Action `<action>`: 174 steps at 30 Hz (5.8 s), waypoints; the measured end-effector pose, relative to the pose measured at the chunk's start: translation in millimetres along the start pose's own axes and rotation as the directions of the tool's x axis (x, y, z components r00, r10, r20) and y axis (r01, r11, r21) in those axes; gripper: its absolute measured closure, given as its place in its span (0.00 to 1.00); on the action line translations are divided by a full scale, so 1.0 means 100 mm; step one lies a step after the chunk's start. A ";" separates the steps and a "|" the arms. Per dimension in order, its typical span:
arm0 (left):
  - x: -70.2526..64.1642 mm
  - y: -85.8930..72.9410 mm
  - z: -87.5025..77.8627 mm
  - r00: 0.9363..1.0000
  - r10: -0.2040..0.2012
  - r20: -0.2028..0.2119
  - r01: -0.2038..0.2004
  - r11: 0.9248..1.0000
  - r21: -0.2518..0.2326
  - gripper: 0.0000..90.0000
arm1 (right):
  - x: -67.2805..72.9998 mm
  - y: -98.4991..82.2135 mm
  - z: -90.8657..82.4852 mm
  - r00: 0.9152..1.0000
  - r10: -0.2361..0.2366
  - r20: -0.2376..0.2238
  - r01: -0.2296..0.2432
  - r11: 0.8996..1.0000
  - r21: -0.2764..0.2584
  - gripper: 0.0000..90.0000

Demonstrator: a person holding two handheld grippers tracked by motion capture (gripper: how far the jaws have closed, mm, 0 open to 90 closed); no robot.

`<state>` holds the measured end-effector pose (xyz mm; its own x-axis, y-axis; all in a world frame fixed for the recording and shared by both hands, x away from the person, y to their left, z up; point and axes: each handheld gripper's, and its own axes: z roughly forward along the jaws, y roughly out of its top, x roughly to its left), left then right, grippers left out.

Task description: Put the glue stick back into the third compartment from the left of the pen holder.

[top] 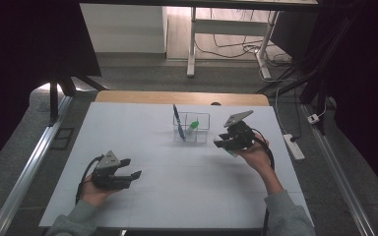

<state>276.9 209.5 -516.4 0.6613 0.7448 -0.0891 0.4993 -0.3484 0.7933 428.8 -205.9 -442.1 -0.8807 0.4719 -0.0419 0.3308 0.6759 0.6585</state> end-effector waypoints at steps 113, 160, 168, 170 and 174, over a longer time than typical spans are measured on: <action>0.05 -0.01 0.02 1.000 -0.005 0.010 0.005 1.000 -0.001 0.37 | -0.20 0.66 0.11 0.972 0.233 0.032 -0.199 0.886 -0.418 0.72; 0.05 0.00 0.04 1.000 -0.001 0.004 0.001 1.000 0.007 0.37 | -0.31 0.52 0.23 0.962 0.272 0.015 -0.245 0.888 -0.389 0.47; 0.05 0.00 0.04 1.000 0.001 0.003 -0.001 1.000 0.011 0.37 | -0.24 0.38 0.16 0.966 0.259 0.024 -0.233 0.901 -0.367 0.47; 0.05 0.00 0.04 1.000 0.002 0.003 -0.002 1.000 0.011 0.37 | -0.22 0.33 0.15 0.966 0.258 0.024 -0.232 0.904 -0.359 0.47; 0.05 0.00 0.05 1.000 0.003 0.003 -0.003 1.000 0.012 0.37 | -0.17 0.23 0.10 0.967 0.252 0.025 -0.229 0.912 -0.342 0.47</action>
<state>282.4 210.4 -519.9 0.6646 0.7420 -0.0885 0.5041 -0.3578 0.7861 454.9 -192.8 -433.6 -0.7600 0.6412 0.1064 0.3871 0.3150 0.8666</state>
